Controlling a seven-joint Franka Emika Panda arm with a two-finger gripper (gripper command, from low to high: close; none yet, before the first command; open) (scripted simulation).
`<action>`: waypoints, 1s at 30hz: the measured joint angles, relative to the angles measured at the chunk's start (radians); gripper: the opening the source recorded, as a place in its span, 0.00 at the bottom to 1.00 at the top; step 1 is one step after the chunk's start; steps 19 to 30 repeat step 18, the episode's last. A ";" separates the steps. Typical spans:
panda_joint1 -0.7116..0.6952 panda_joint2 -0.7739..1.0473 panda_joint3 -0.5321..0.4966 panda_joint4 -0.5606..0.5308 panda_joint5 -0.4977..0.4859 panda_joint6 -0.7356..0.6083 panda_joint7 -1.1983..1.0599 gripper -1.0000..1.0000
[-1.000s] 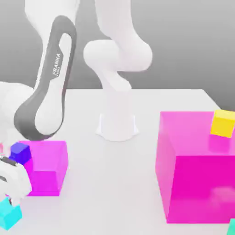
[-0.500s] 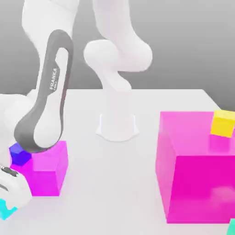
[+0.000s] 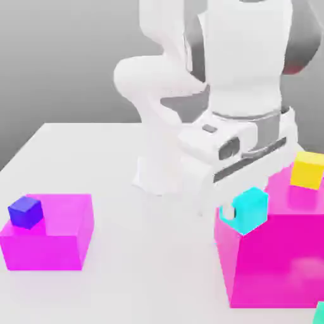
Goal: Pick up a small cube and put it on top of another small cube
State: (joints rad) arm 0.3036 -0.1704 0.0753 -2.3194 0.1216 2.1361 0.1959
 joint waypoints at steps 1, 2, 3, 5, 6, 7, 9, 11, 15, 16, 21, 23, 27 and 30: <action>0.028 -0.040 0.027 -0.002 -0.011 -0.035 -0.025 0.00; 0.057 -0.080 0.054 -0.004 -0.021 -0.069 -0.050 0.00; 0.088 -0.119 0.081 -0.006 -0.032 -0.102 -0.074 0.00; 0.118 -0.137 0.113 -0.041 -0.044 -0.081 -0.096 0.00; 0.123 -0.129 0.120 -0.065 -0.046 -0.049 -0.099 0.00; 0.124 -0.118 0.126 -0.091 -0.047 -0.011 -0.100 0.00; 0.125 -0.109 0.129 -0.109 -0.048 0.016 -0.101 1.00; 0.125 -0.109 0.129 -0.109 -0.048 0.016 -0.101 1.00; 0.125 -0.111 0.131 -0.109 -0.052 0.015 -0.099 1.00; 0.125 -0.122 0.129 -0.090 -0.052 -0.014 -0.100 1.00; 0.125 -0.150 0.125 -0.042 -0.051 -0.090 -0.103 1.00; 0.125 -0.150 0.125 -0.042 -0.051 -0.090 -0.103 1.00; 0.125 -0.150 0.125 -0.042 -0.051 -0.090 -0.103 1.00; 0.125 -0.150 0.125 -0.042 -0.051 -0.090 -0.103 1.00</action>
